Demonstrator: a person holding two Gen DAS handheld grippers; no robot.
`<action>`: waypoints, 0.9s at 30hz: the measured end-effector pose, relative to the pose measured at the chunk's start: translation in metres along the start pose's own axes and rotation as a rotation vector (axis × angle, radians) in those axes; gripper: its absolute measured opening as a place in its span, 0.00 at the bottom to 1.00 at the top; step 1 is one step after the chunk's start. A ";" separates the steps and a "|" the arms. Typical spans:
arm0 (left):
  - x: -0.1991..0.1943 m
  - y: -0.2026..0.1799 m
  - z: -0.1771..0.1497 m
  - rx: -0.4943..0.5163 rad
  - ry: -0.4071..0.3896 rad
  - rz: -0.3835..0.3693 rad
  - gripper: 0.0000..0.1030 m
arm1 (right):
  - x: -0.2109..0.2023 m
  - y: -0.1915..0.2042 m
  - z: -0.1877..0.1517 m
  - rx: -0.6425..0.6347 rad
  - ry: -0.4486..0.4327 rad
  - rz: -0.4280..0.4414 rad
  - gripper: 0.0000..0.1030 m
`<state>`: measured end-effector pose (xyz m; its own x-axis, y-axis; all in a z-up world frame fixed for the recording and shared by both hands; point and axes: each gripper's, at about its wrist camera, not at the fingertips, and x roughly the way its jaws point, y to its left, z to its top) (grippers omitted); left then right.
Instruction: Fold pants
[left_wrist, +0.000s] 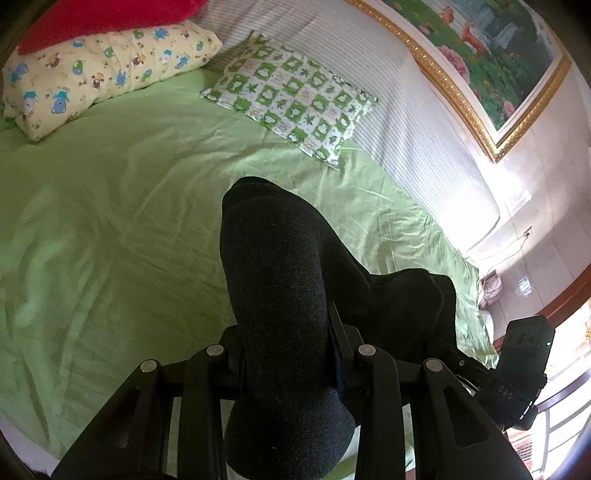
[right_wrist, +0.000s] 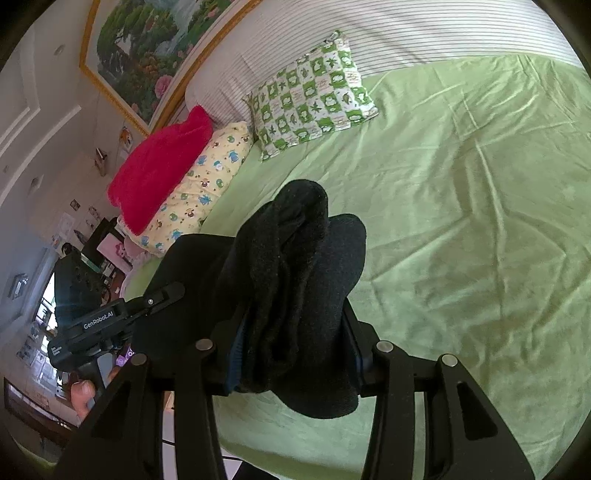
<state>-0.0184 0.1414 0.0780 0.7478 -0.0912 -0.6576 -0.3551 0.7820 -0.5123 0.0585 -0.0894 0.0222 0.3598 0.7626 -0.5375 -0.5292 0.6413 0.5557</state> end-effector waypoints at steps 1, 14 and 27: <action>0.000 0.000 0.000 -0.001 -0.003 0.002 0.32 | 0.001 0.001 0.001 -0.002 -0.001 0.002 0.45; 0.005 0.004 0.033 0.027 -0.059 0.050 0.32 | 0.033 0.009 0.031 -0.028 -0.014 0.033 0.45; 0.053 0.020 0.077 0.013 -0.054 0.106 0.32 | 0.086 -0.005 0.073 -0.030 0.013 0.026 0.45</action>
<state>0.0579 0.1996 0.0753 0.7358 0.0250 -0.6768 -0.4263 0.7936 -0.4342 0.1477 -0.0206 0.0196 0.3357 0.7774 -0.5319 -0.5609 0.6186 0.5502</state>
